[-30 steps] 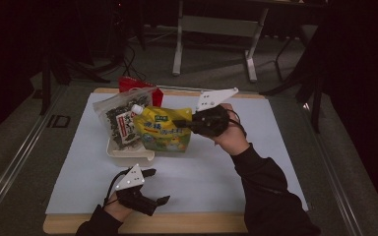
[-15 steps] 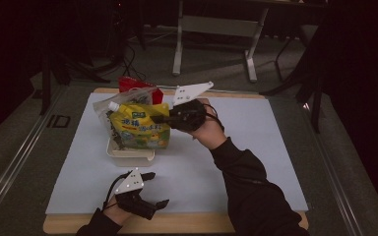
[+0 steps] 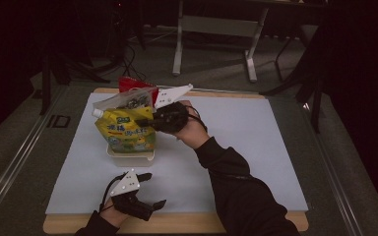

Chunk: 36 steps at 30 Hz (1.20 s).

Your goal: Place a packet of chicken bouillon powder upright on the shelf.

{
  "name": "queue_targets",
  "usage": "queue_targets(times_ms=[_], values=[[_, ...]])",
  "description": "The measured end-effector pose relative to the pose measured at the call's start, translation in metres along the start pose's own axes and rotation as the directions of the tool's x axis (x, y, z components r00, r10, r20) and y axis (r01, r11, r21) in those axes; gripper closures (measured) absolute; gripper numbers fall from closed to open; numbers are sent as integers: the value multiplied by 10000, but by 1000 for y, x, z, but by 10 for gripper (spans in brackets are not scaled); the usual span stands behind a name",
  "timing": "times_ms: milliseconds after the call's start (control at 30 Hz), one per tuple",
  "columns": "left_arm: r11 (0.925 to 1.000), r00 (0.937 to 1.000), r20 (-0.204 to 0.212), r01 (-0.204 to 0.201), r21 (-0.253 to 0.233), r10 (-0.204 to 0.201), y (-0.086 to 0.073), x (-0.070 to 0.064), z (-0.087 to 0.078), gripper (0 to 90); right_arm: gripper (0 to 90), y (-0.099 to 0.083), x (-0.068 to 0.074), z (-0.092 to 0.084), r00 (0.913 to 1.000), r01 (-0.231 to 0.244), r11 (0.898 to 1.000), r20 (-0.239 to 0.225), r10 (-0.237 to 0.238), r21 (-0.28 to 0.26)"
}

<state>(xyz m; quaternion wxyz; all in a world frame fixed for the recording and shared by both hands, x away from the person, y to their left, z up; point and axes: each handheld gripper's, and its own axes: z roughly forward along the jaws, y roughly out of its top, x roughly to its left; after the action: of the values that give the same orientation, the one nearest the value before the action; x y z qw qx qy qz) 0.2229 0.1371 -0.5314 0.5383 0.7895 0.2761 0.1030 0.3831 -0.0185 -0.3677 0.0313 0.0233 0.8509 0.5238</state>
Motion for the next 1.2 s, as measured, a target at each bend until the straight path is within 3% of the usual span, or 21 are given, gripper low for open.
queue_targets(times_ms=[367, 700, 1200], values=[[10000, 10000, -25, 71, 55, -71, -2, 0, -2, 10, 900, -11, -4, 24, 9992, -237, 9996, -310, 242, 152], [9999, 10000, -23, 42, 99, -42, -2, 0, -1, 10, 900, -23, -6, 30, 9971, -660, 9978, -395, 656, -102], [9998, 10000, -44, -26, 175, 27, -3, 1, 0, 10, 898, -49, -3, 38, 9940, -959, 9951, -517, 969, 223]])
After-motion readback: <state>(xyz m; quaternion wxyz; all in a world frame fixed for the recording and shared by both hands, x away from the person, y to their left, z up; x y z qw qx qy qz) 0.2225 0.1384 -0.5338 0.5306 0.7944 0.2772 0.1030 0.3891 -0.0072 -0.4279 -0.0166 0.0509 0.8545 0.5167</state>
